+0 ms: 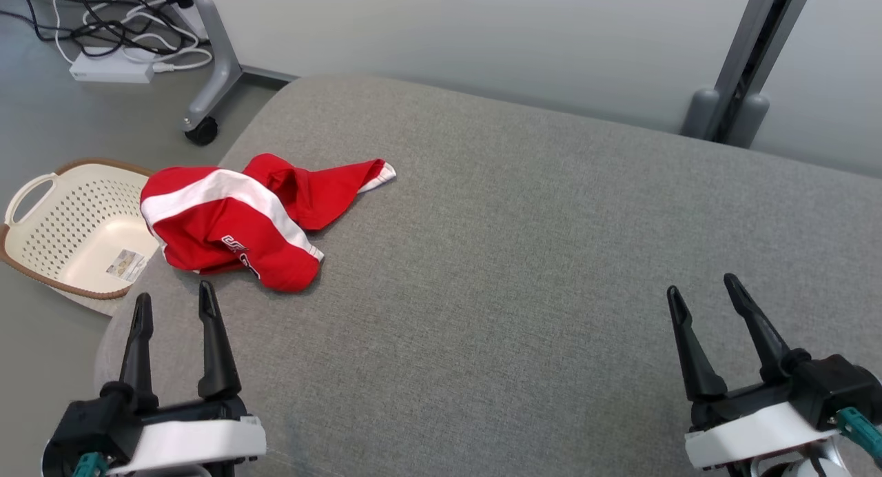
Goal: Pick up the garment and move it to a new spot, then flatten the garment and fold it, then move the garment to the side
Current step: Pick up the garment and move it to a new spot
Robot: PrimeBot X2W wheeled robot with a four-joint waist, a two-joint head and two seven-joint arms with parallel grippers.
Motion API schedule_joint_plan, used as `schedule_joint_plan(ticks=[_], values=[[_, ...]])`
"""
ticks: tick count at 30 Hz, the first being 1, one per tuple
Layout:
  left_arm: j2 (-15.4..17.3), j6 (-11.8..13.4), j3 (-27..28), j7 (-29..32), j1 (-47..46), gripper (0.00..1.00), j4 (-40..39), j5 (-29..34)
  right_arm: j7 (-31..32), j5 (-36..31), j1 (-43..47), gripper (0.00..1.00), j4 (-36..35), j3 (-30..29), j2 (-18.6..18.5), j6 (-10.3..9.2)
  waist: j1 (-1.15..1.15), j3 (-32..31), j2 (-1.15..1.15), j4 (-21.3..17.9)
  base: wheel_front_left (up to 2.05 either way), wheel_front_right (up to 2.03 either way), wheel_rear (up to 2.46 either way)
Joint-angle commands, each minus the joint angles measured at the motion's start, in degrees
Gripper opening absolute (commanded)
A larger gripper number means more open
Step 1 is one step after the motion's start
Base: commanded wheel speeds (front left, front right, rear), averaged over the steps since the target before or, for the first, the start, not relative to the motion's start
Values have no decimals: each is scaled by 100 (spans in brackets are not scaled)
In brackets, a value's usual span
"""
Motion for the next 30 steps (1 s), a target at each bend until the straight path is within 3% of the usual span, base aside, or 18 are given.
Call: schedule_joint_plan(ticks=[1, 12, 22, 30], values=[[16, 62, -6, 0, -215, 100, 14, -70, -27, -29, -122, 100, -66, -19, -111, 0, 0, 292, 0, -37, 0, 0, 0], [15, 460, 80, 0, -1632, 100, 655, -532, -27, -16, -707, 100, -242, 85, -756, 0, 0, 1364, 0, -155, 0, 0, 0], [14, 730, 608, 0, -3091, 100, 2436, -756, -27, 49, -1217, 100, -333, 203, -1124, 0, 0, 2024, 0, -378, 0, 0, 0], [181, 312, 722, 115, -4296, 100, 4517, -1065, -27, 44, -1347, 100, -341, 229, -1232, 0, 0, 2302, 0, -386, 0, 0, 0]])
